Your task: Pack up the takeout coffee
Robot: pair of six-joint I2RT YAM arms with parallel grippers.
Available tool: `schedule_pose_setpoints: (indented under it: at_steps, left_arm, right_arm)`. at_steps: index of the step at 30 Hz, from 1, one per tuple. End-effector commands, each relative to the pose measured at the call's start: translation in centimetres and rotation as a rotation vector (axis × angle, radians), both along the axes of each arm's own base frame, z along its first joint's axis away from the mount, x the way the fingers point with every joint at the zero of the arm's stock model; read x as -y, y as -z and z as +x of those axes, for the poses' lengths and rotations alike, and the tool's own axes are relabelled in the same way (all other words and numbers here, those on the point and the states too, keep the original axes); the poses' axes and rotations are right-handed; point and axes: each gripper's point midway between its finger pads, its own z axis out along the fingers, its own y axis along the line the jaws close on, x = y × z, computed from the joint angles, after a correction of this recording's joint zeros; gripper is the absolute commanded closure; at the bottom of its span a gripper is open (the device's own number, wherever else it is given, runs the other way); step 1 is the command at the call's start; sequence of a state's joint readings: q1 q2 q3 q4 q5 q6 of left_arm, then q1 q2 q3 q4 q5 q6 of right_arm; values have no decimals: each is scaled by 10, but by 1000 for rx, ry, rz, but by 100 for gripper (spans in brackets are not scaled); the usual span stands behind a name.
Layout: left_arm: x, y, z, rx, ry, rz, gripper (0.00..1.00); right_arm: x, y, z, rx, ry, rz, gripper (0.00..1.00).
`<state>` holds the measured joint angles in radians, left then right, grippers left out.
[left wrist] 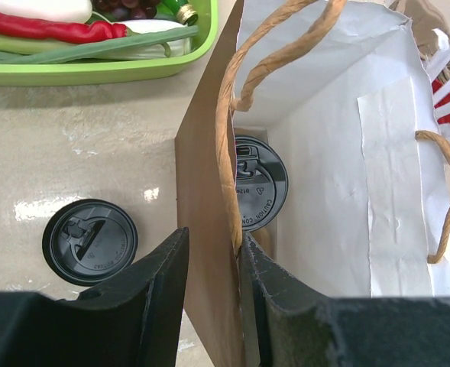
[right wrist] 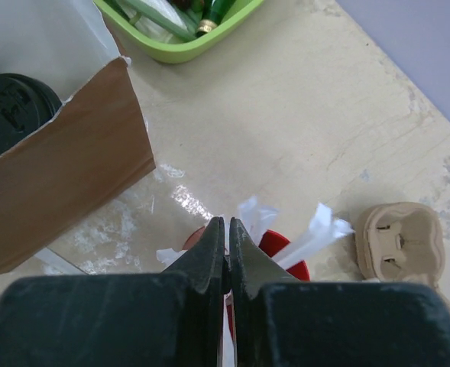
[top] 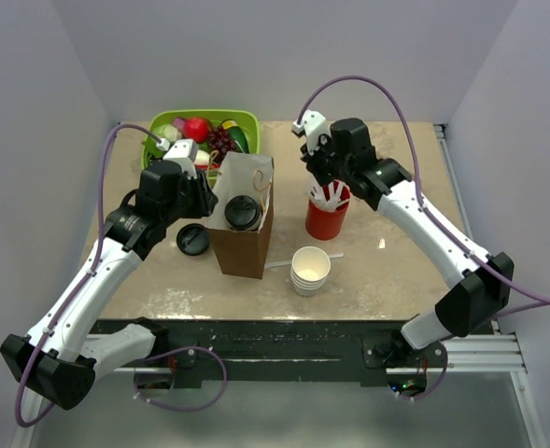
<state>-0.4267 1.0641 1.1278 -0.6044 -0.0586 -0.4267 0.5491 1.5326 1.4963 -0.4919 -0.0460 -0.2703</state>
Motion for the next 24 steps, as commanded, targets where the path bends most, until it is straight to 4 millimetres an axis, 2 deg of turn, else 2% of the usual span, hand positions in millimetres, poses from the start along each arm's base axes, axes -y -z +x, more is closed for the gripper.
schedule_pose_setpoints:
  at_steps: [1,7,10,17,22,24]
  left_arm:
    - [2,-17,4,63,8,-26,63]
    - [2,-15,3,60,10,-25,64]
    - [2,-16,3,63,10,-26,64]
    - [2,-14,3,59,8,-28,64]
    - [3,-15,4,59,9,-31,64]
    - [3,-14,4,58,7,-30,64]
  right_arm:
    - [10,-58,-7,130,45,92,100]
    - [24,-81,-15,190,81,103,100]
    - [31,-101,-19,240,97,119,100]
    - [44,-156,-31,382,140,234,100]
    - [51,-204,-57,486,118,359,100]
    - [51,-216,-67,506,95,405,100]
